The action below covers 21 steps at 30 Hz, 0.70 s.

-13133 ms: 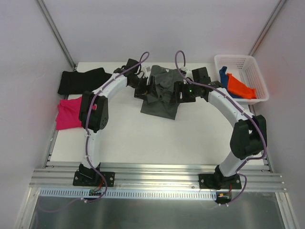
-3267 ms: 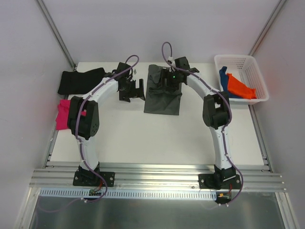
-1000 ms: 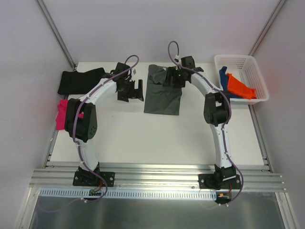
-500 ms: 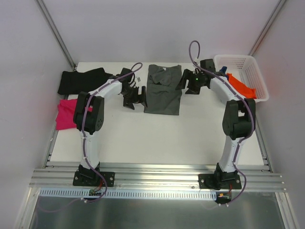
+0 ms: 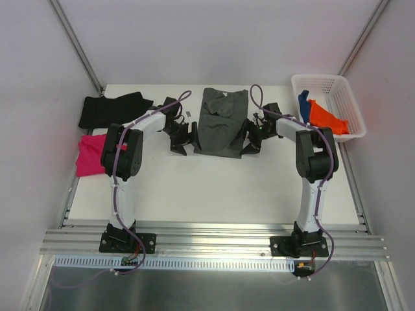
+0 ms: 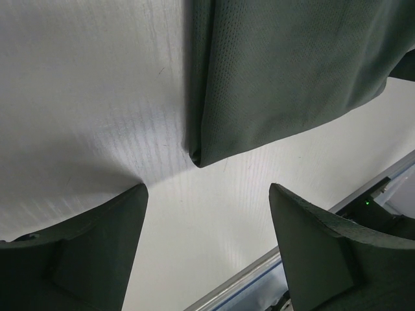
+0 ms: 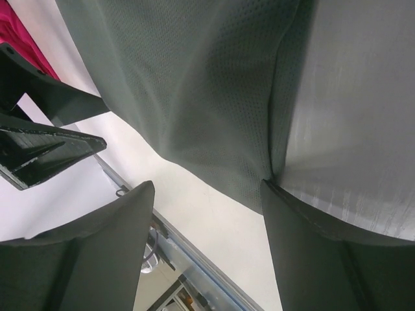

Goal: Fold and stack the t-shirts
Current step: Grab one side of the 2/3 rectangular tshirt with both arms

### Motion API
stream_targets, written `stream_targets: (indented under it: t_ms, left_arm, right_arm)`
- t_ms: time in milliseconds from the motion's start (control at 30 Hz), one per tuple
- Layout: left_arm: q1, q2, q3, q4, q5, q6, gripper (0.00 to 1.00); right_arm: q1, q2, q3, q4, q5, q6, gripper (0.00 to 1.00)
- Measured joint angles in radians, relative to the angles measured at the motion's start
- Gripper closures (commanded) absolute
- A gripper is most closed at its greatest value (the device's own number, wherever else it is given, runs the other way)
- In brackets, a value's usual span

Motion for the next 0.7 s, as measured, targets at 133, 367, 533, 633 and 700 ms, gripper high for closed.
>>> stream_targets:
  t_ms: [133,367,533,633,700]
  left_arm:
    - [0.006,0.016,0.016,0.000,0.020,-0.010,0.27]
    - [0.006,0.025,0.033,0.000,0.012,-0.014,0.28]
    - [0.006,0.025,0.036,0.000,-0.002,-0.014,0.34]
    - [0.006,0.029,0.036,0.003,0.000,-0.016,0.39]
    - [0.006,0.032,0.034,0.009,0.016,-0.021,0.39]
  right_arm:
    - [0.001,0.000,-0.011,0.003,-0.013,0.007,0.29]
    - [-0.005,-0.029,-0.054,-0.015,-0.020,-0.002,0.29]
    - [-0.017,-0.064,-0.098,-0.043,-0.008,-0.016,0.29]
    - [-0.023,-0.071,-0.109,-0.053,-0.003,-0.021,0.28]
    - [-0.024,-0.071,-0.109,-0.055,-0.003,-0.021,0.28]
